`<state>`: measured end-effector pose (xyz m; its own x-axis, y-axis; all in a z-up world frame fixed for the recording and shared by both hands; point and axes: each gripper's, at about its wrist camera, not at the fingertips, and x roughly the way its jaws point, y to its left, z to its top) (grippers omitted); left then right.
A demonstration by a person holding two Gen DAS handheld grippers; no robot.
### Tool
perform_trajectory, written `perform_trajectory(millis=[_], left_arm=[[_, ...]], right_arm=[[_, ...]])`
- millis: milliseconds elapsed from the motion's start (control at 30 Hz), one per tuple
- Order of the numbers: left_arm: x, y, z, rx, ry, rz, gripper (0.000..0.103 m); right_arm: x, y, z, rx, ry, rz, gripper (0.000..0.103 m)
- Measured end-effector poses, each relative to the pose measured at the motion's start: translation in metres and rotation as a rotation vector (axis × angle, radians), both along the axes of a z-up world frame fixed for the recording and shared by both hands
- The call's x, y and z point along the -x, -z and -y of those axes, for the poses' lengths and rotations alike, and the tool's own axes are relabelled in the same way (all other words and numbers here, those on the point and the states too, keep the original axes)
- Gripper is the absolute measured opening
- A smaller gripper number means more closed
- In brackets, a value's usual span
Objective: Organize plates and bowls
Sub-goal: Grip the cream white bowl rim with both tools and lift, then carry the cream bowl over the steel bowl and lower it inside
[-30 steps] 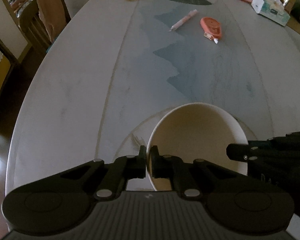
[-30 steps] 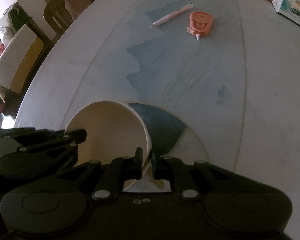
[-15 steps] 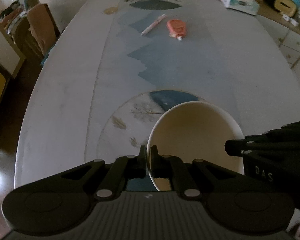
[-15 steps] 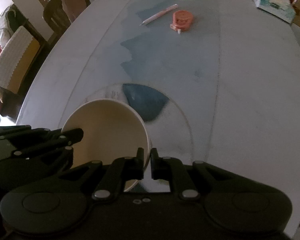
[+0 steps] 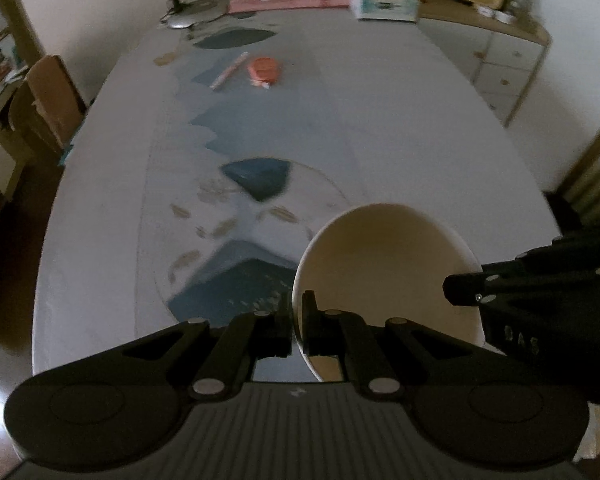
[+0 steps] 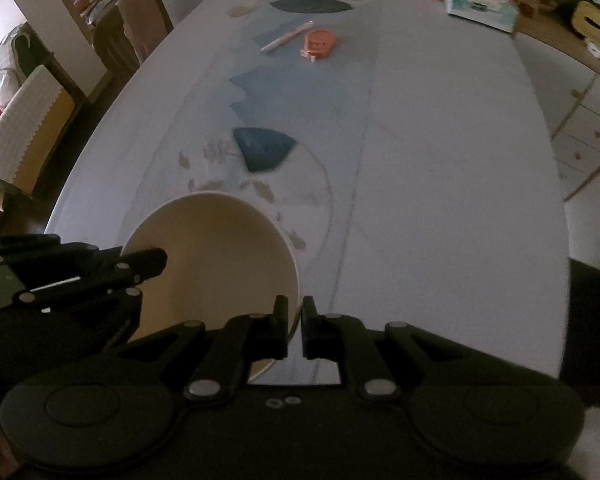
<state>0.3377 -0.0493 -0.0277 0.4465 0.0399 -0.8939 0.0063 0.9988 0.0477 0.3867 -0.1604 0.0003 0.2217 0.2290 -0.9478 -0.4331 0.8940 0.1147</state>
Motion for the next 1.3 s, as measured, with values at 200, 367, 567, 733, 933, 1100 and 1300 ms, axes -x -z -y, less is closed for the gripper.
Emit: perform_trajectory(millis=[200, 367, 567, 733, 933, 1100, 1300], left_arm=[[0.041, -0.009, 0.04, 0.017, 0.078, 0.008, 0.004], [0.074, -0.008, 0.076, 0.018, 0.168, 0.006, 0.005], [0.098, 0.009, 0.11, 0.034, 0.237, -0.017, 0.005], [0.107, 0.025, 0.13, 0.035, 0.278, -0.041, 0.005], [0.11, 0.036, 0.147, 0.027, 0.326, -0.048, 0.005], [0.112, 0.047, 0.154, 0.002, 0.34, -0.058, 0.005], [0.109, 0.052, 0.156, -0.009, 0.339, -0.063, 0.005]], right_arm=[[0.04, -0.015, 0.038, 0.009, 0.043, 0.015, 0.006], [0.073, -0.024, 0.073, 0.021, 0.079, 0.021, 0.006], [0.104, -0.019, 0.109, 0.046, 0.134, 0.012, 0.006], [0.119, -0.003, 0.129, 0.067, 0.169, -0.004, 0.006], [0.133, 0.009, 0.148, 0.081, 0.194, -0.004, 0.006], [0.138, 0.017, 0.159, 0.089, 0.201, -0.013, 0.006], [0.141, 0.023, 0.157, 0.097, 0.187, -0.006, 0.006]])
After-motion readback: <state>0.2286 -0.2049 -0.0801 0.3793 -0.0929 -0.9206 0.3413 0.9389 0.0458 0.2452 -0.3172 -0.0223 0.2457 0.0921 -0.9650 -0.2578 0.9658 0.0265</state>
